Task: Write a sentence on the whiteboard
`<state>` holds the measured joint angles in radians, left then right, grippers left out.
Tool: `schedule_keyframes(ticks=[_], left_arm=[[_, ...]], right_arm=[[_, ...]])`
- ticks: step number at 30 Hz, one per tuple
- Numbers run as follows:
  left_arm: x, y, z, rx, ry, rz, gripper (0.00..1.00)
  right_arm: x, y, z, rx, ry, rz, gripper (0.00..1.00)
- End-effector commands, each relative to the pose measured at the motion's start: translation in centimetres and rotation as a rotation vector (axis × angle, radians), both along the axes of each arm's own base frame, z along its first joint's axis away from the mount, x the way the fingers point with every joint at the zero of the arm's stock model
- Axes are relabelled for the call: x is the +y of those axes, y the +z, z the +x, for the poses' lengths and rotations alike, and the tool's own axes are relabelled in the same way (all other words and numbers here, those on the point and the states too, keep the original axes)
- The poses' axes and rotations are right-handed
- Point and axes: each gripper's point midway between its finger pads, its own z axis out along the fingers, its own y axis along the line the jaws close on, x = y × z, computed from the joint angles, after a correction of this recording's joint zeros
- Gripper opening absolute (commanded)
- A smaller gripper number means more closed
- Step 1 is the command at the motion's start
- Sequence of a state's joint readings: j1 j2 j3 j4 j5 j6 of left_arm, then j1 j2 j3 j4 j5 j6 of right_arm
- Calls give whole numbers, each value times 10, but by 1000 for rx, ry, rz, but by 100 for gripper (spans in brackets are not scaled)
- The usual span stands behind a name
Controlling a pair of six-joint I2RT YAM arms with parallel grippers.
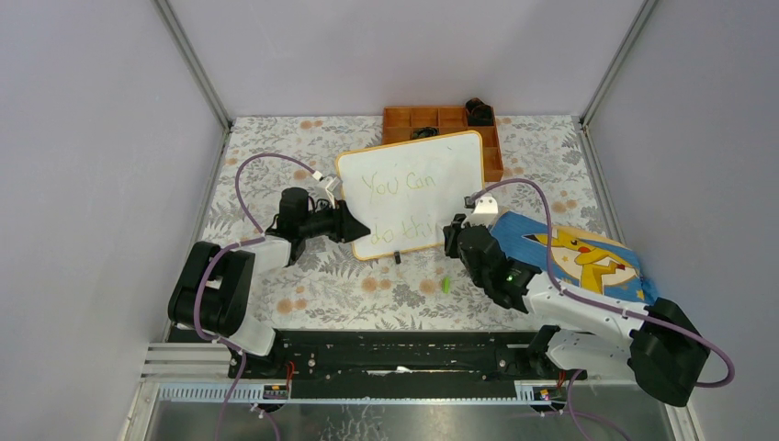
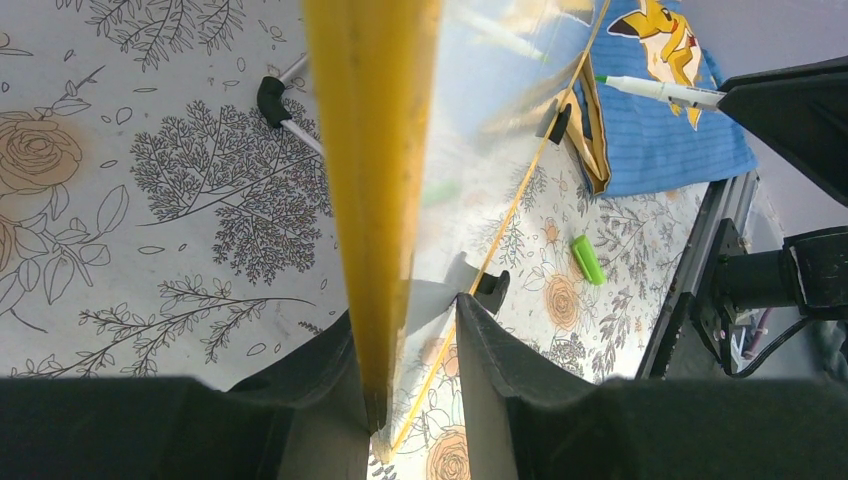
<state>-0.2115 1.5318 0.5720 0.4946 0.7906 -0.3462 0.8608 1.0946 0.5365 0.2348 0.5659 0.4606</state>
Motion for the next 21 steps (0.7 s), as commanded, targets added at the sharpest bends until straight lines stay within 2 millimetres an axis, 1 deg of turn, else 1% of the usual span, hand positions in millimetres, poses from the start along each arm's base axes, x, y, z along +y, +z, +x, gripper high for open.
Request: schedule_keyframes(ticks=[1, 15, 21], left_arm=[[-5, 11, 2, -49, -22, 9, 40], [-5, 9, 2, -42, -23, 13, 40], [-6, 9, 2, -41, -25, 13, 40]], right_arm=[[-5, 25, 15, -60, -73, 24, 0], [0, 27, 26, -68, -71, 11, 0], [4, 23, 26, -60, -52, 6, 0]])
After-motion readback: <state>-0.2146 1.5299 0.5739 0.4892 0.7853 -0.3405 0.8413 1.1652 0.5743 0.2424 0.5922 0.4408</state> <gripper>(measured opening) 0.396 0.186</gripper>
